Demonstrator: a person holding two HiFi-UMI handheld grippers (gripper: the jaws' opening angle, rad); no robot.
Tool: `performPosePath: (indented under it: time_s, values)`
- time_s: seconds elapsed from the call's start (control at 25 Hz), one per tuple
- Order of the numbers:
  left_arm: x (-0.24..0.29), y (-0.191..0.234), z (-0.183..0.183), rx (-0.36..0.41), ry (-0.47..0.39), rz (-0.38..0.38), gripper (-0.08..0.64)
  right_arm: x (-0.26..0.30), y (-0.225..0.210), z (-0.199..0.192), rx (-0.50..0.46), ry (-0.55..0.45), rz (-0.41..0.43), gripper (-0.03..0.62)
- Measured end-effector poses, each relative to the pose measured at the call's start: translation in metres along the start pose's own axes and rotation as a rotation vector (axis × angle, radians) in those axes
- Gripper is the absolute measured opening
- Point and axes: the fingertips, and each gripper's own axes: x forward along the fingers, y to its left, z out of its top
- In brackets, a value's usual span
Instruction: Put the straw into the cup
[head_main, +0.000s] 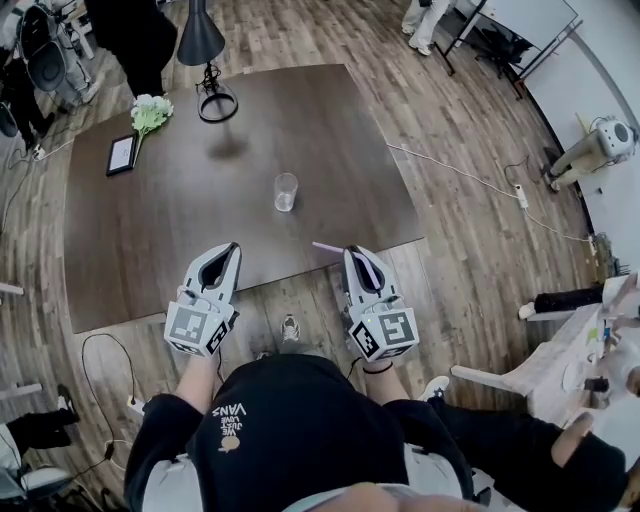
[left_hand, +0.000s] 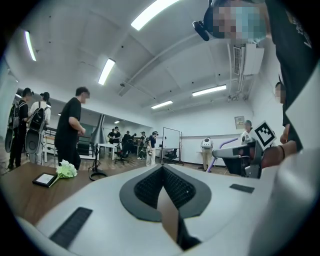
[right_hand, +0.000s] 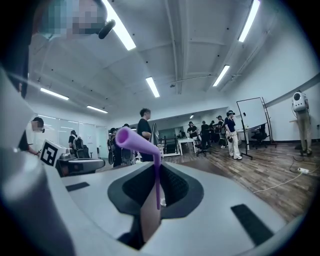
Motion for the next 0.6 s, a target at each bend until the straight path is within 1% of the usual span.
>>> performPosePath:
  time_s: [0.24,0.44,0.6]
  values:
    - [0.035,0.011,0.003,0.002,-0.005,0.031,0.009,0.035,-0.025,0.005,-0.006,0.002,0.043,0.042]
    - [0.050,0.022,0.006,0.001,-0.020,0.056,0.009,0.055,-0.033,0.007,-0.007,0.009,0.074,0.043]
    - [0.060,0.034,0.007,-0.003,-0.023,0.049,0.009,0.070,-0.033,0.010,-0.008,0.009,0.072,0.042]
